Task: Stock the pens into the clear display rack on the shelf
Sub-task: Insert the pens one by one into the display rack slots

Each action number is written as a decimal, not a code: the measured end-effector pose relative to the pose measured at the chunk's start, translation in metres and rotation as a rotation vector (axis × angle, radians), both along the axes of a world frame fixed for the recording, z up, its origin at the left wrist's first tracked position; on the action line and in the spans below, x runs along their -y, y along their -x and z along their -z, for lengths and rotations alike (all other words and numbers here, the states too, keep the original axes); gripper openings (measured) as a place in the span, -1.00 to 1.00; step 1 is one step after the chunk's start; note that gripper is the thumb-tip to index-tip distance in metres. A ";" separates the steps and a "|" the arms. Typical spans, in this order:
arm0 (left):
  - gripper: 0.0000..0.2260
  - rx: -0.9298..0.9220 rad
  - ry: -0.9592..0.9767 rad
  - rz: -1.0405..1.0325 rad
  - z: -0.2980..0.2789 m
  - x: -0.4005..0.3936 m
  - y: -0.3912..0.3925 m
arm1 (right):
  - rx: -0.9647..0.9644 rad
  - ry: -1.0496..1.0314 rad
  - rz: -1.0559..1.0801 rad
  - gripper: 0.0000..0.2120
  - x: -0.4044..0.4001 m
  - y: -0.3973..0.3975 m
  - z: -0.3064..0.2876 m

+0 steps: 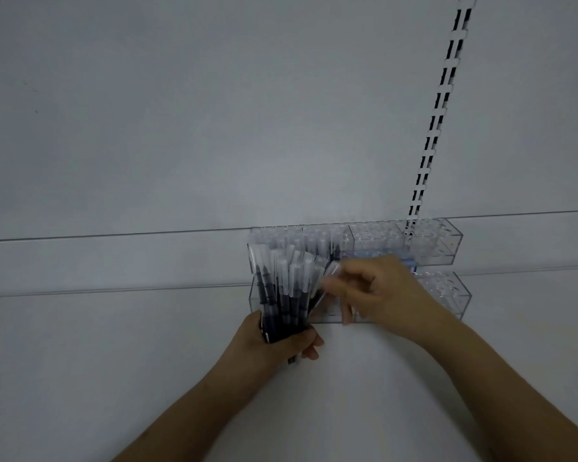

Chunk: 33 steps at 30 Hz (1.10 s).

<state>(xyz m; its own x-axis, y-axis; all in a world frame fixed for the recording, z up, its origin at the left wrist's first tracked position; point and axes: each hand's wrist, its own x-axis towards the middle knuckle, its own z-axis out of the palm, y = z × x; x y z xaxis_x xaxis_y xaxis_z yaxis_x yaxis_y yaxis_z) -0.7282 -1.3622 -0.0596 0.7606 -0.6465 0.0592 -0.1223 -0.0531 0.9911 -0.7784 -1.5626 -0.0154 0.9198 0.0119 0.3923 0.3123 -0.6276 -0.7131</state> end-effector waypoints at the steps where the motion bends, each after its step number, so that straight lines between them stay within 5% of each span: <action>1: -0.92 0.009 -0.008 -0.001 0.000 0.000 0.000 | 0.028 -0.089 0.021 -0.69 0.005 0.001 -0.005; 4: -0.91 0.026 -0.018 -0.015 0.001 -0.001 -0.001 | 0.191 -0.465 0.068 -0.71 0.019 0.004 -0.017; 6: -0.92 0.033 -0.019 -0.022 0.000 -0.001 -0.001 | 0.290 -0.518 0.111 -0.68 0.026 0.003 -0.020; 18: -0.90 0.031 -0.019 -0.046 0.002 0.000 -0.002 | 0.223 -0.046 0.210 -0.73 0.021 -0.008 -0.009; 27: -0.92 0.041 -0.031 -0.036 -0.003 0.001 0.001 | 0.121 0.615 0.316 -0.48 0.010 -0.014 -0.003; 30: -0.89 0.034 -0.017 -0.039 -0.004 0.000 0.001 | 0.167 0.597 0.399 -0.23 0.015 -0.008 -0.001; 33: -0.85 0.043 -0.018 -0.027 -0.004 -0.001 0.001 | 0.241 0.382 0.276 -0.27 0.022 -0.002 0.001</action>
